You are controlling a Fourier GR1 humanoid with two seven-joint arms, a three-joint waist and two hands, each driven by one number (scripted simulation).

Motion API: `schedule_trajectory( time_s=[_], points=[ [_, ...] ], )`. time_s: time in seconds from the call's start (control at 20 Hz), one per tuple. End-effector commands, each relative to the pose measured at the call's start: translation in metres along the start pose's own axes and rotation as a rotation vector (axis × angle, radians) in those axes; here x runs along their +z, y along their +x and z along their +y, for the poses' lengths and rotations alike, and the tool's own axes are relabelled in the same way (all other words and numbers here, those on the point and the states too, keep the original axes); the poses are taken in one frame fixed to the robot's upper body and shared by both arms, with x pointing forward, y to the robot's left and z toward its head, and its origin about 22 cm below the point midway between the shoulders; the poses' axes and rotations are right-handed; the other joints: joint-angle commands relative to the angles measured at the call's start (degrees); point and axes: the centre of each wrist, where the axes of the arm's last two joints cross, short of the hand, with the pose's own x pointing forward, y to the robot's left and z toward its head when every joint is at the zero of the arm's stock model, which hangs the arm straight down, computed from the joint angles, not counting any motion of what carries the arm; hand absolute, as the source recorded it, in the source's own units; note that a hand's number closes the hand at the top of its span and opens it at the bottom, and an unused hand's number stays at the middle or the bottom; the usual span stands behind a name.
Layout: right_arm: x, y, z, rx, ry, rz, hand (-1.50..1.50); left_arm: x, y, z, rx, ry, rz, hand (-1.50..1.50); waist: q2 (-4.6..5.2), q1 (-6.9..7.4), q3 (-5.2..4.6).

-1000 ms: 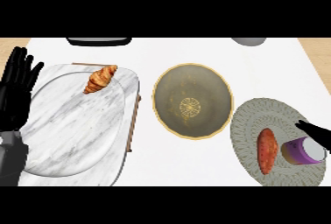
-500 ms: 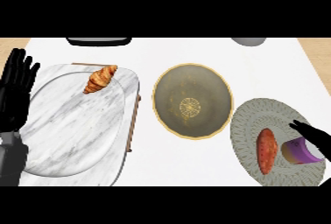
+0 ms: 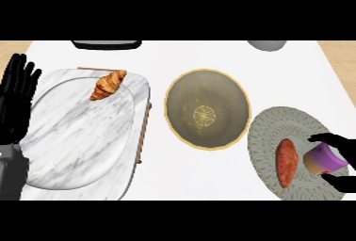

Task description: Pick the can from the placemat and place it in the bowl

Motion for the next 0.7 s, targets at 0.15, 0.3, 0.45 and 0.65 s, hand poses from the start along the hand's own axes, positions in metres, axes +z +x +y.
schedule_trajectory(
  time_s=[0.15, 0.3, 0.45, 0.65],
  points=[
    [-0.017, 0.005, 0.001, 0.038, -0.027, -0.042, 1.50, 0.015, -0.014, 0.006, 0.007, -0.003, -0.002, 0.00, 0.39, 0.10, 0.63],
    [-0.016, -0.002, 0.009, 0.036, -0.065, -0.060, 1.50, 0.008, -0.007, -0.002, 0.003, -0.010, -0.013, 0.00, 0.40, 0.00, 0.64],
    [-0.049, -0.003, -0.050, 0.148, -0.031, -0.170, 1.50, -0.007, 0.003, -0.018, 0.037, -0.076, -0.015, 0.00, 1.48, 4.21, 0.87],
    [-0.054, 0.015, -0.112, 0.310, -0.010, -0.321, 1.50, -0.015, 0.014, -0.045, 0.065, -0.164, -0.083, 0.00, 4.36, 11.43, 1.03]
  ],
)
